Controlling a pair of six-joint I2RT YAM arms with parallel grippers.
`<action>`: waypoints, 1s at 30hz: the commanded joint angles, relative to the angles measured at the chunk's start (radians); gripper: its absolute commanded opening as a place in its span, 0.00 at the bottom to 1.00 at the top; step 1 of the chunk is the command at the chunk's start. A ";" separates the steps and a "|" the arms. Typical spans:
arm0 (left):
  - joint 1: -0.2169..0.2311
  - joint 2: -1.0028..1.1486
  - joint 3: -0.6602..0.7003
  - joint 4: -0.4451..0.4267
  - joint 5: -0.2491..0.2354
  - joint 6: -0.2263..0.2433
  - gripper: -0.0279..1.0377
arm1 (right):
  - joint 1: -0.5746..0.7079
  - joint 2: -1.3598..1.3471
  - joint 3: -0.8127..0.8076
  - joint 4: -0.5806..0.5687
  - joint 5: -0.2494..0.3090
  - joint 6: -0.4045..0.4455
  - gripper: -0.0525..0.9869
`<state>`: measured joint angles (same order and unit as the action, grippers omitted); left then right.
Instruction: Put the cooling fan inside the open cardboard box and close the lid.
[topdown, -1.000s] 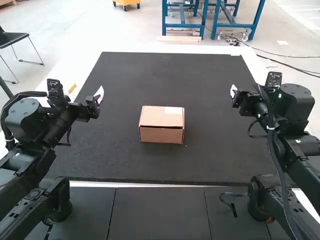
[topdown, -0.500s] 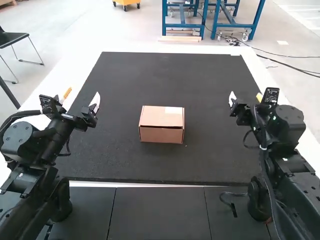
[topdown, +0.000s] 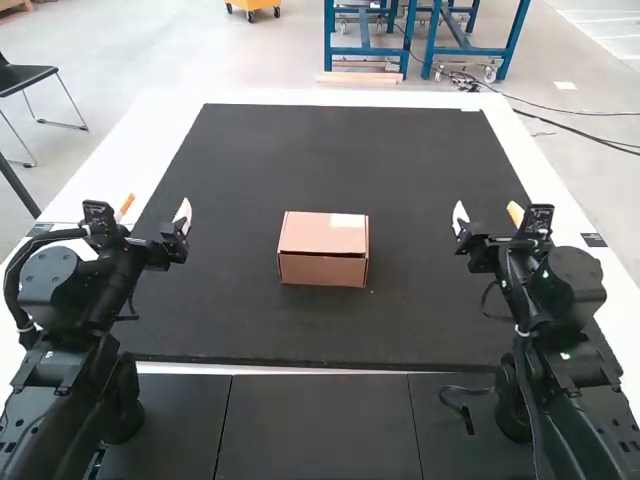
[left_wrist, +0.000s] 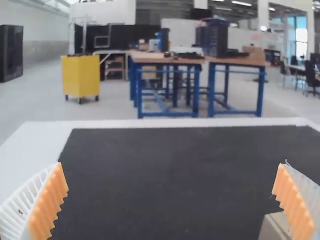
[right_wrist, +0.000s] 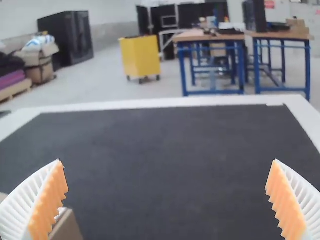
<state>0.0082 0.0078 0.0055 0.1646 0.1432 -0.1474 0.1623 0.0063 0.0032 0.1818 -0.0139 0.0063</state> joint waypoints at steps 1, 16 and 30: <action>0.062 -0.009 -0.006 0.000 0.006 -0.011 0.93 | 0.025 -0.006 -0.002 0.008 0.000 -0.037 0.92; 0.079 -0.009 -0.006 -0.160 -0.008 -0.046 0.93 | -0.162 -0.005 -0.002 -0.150 -0.138 -0.058 0.92; 0.068 -0.009 -0.006 -0.177 -0.016 0.012 0.93 | -0.208 -0.006 -0.003 -0.165 0.026 -0.022 0.93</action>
<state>0.0711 0.0074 0.0055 -0.0219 0.1345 -0.1722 -0.0349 0.0063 0.0036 0.0090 -0.0383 -0.0334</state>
